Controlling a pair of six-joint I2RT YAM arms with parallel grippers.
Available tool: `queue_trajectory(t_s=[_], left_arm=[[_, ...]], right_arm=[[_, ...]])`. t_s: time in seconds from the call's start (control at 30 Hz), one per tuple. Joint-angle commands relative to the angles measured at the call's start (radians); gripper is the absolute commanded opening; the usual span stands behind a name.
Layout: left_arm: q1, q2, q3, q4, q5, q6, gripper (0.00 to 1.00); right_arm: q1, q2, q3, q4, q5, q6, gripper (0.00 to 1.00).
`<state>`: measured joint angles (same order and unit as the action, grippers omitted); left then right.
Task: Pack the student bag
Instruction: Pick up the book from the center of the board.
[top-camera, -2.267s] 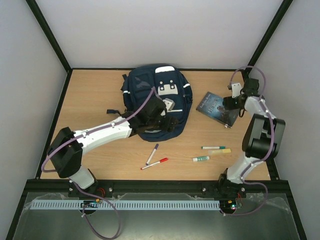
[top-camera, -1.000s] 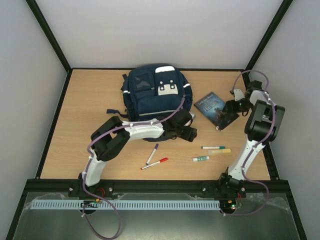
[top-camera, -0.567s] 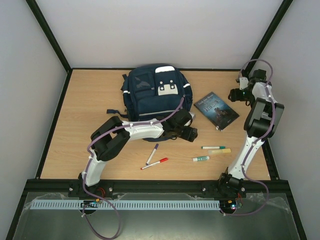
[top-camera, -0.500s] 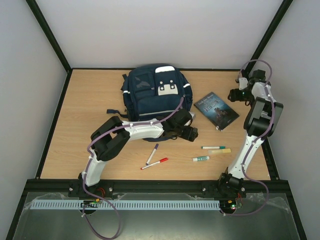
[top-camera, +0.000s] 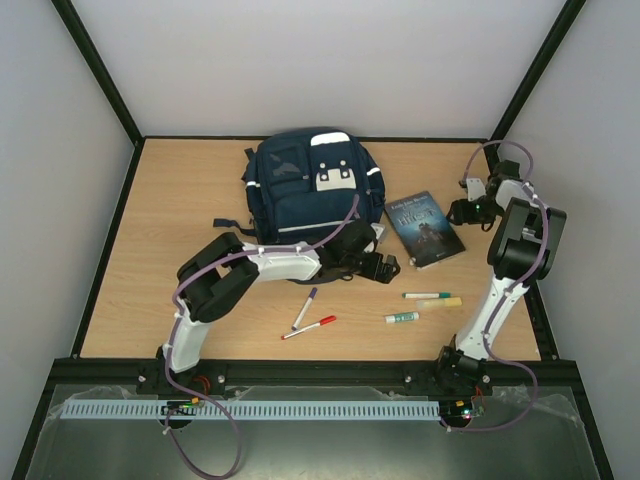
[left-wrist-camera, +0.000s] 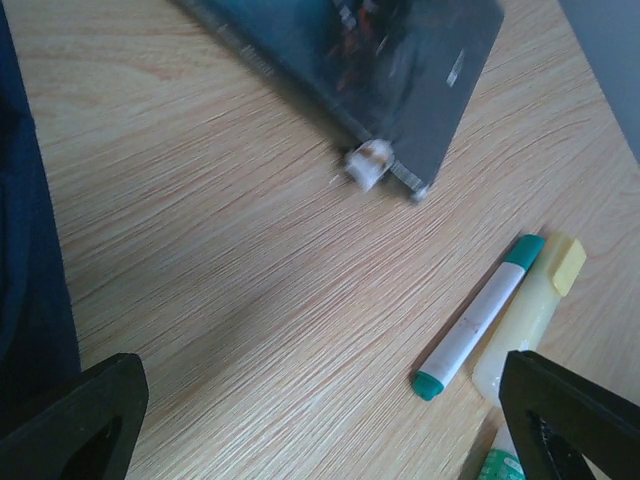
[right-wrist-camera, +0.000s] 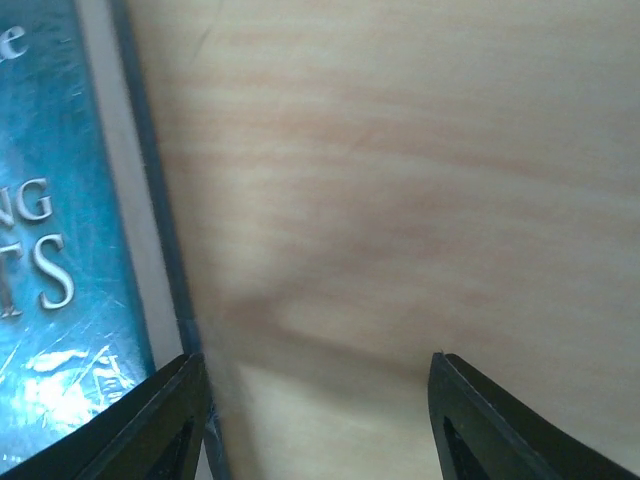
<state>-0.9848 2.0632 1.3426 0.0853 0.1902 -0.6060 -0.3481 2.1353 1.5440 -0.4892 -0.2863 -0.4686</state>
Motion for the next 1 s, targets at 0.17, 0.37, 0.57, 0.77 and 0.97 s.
queue_trajectory(t_s=[0.17, 0.37, 0.57, 0.77, 0.97], left_arm=[[0.004, -0.105, 0.007, 0.015, -0.018, 0.129, 0.99], [0.006, -0.202, 0.005, 0.047, -0.057, 0.219, 0.99], [0.018, -0.047, 0.353, -0.362, -0.463, 0.047, 0.99], [0.099, 0.182, 0.591, -0.418, -0.115, 0.059, 0.79], [0.085, 0.212, 0.528, -0.314, -0.011, -0.045, 0.72]], right_arm=[[0.024, -0.150, -0.242, -0.100, -0.022, 0.037, 0.59], [0.024, -0.231, -0.229, -0.126, -0.024, 0.082, 0.60], [0.024, -0.294, -0.223, -0.113, -0.095, 0.152, 0.60], [0.026, -0.272, -0.241, -0.078, -0.187, 0.202, 0.60], [0.026, -0.254, -0.288, -0.004, -0.167, 0.230, 0.59]])
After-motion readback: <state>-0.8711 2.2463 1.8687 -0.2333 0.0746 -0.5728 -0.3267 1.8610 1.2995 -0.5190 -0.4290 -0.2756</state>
